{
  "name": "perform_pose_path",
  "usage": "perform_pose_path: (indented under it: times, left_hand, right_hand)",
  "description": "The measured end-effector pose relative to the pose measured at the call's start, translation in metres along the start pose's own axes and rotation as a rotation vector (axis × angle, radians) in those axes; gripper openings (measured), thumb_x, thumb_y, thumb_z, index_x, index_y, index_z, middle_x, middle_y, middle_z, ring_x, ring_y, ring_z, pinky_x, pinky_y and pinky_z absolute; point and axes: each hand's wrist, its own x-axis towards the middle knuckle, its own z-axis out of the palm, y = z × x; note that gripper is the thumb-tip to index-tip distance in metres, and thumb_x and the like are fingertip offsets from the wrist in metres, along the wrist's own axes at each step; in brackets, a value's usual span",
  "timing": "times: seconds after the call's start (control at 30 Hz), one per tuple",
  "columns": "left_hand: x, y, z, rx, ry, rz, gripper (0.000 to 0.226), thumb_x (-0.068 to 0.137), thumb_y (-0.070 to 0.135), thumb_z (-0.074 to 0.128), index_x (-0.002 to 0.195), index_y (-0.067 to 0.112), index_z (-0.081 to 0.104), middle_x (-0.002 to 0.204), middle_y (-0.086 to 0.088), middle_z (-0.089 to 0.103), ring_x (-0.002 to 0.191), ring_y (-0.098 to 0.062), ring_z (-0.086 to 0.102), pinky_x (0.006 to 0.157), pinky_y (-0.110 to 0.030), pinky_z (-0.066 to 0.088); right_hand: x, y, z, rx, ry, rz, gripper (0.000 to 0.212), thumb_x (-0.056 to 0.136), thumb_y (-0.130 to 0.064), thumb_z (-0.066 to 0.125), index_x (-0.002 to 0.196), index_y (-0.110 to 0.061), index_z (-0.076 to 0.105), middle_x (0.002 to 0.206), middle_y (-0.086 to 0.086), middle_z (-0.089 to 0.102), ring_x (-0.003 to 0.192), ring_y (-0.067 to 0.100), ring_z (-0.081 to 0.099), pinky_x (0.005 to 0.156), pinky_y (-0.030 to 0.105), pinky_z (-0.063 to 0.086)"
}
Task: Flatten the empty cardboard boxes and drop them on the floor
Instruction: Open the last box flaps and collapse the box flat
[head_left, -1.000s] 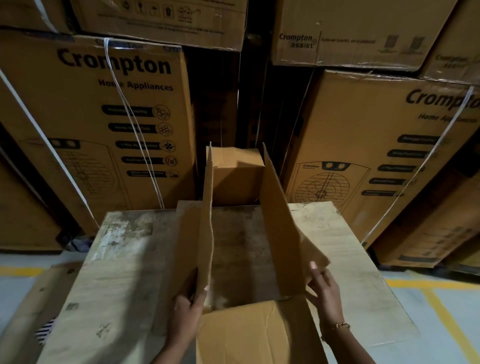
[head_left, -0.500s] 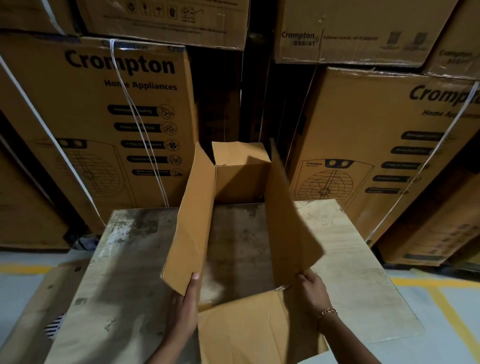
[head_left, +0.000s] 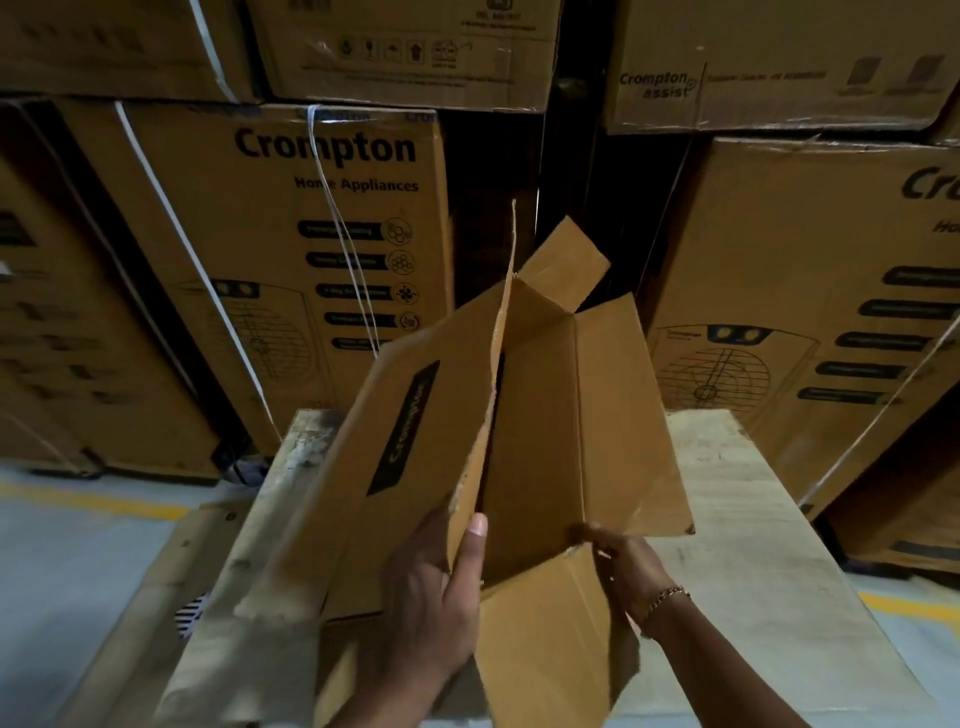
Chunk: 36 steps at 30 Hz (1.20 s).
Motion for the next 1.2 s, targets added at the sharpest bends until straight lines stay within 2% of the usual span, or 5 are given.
perform_pose_path:
  times: [0.27,0.4,0.77,1.03,1.2]
  left_hand:
    - [-0.017,-0.028,0.072,0.624,-0.471,0.280,0.080,0.086,0.060,0.009,0.157,0.024,0.012,0.162,0.013,0.010,0.151,-0.006,0.008,0.124,-0.035,0.000]
    - [-0.031,-0.018,0.098,0.761,-0.619,0.395,0.083,0.088,0.066,0.010,0.158,0.022,0.010,0.166,0.006,0.003,0.152,-0.010,-0.005,0.123,-0.038,-0.008]
    - [-0.041,-0.109,-0.015,1.015,-0.465,0.301,0.099,0.080,0.062,0.062,0.157,0.030,0.011,0.165,0.003,0.011,0.151,-0.021,0.011,0.121,-0.045,0.016]
    - [-0.068,-0.082,-0.011,0.964,-0.421,0.281,0.066,0.089,0.022,0.060,0.151,0.026,0.037,0.155,0.005,0.039,0.137,-0.015,0.044,0.111,-0.037,0.042]
    - [-0.080,-0.075,-0.010,0.978,-0.414,0.370,0.061,0.080,0.022,0.067,0.140,0.026,0.054,0.143,0.006,0.055,0.124,-0.014,0.056,0.100,-0.039,0.049]
  right_hand:
    - [-0.059,0.022,-0.048,-0.462,0.049,-0.134,0.078,0.068,-0.090,0.041,0.103,-0.026,0.069,0.110,0.000,0.070,0.105,0.025,0.064,0.090,0.038,0.048]
    - [-0.098,-0.009,-0.064,0.241,-0.163,-0.155,0.053,0.092,-0.064,0.045,0.115,-0.022,0.067,0.110,0.011,0.073,0.102,0.034,0.069,0.087,0.052,0.056]
    - [-0.118,0.005,-0.108,0.041,-0.011,-0.146,0.035,0.085,-0.002,0.067,0.119,-0.004,0.061,0.105,0.014,0.068,0.091,0.028,0.064,0.060,0.035,0.058]
    - [-0.160,0.049,-0.064,-1.408,0.218,-0.660,0.107,0.068,-0.096,0.029,0.155,-0.038,0.007,0.164,-0.001,-0.017,0.151,0.026,-0.008,0.119,0.052,0.003]
    - [-0.157,0.083,-0.063,-1.590,0.154,-0.663,0.073,0.091,-0.022,0.048,0.152,-0.035,0.012,0.162,-0.002,0.023,0.141,0.030,0.037,0.112,0.047,0.036]
